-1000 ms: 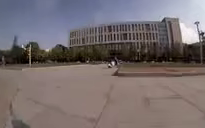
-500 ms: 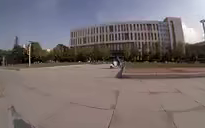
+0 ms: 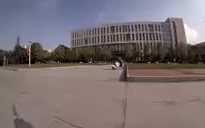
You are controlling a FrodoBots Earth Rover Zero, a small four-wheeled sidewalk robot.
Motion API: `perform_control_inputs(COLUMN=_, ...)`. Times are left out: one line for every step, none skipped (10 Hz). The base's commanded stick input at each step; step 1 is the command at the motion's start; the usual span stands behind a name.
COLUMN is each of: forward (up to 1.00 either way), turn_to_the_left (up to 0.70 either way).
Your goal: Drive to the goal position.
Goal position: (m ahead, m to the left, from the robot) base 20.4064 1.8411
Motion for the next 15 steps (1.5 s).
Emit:
perform_control_inputs(forward=1.00, turn_to_the_left=0.04)
perform_control_inputs(forward=1.00, turn_to_the_left=0.04)
perform_control_inputs(forward=1.00, turn_to_the_left=0.04)
perform_control_inputs(forward=1.00, turn_to_the_left=0.04)
perform_control_inputs(forward=1.00, turn_to_the_left=0.04)
perform_control_inputs(forward=1.00, turn_to_the_left=0.04)
perform_control_inputs(forward=1.00, turn_to_the_left=0.04)
perform_control_inputs(forward=1.00, turn_to_the_left=0.04)
perform_control_inputs(forward=1.00, turn_to_the_left=0.04)
perform_control_inputs(forward=1.00, turn_to_the_left=0.04)
perform_control_inputs(forward=1.00, turn_to_the_left=0.04)
perform_control_inputs(forward=1.00, turn_to_the_left=0.04)
perform_control_inputs(forward=1.00, turn_to_the_left=0.04)
perform_control_inputs(forward=1.00, turn_to_the_left=0.04)
perform_control_inputs(forward=1.00, turn_to_the_left=0.04)
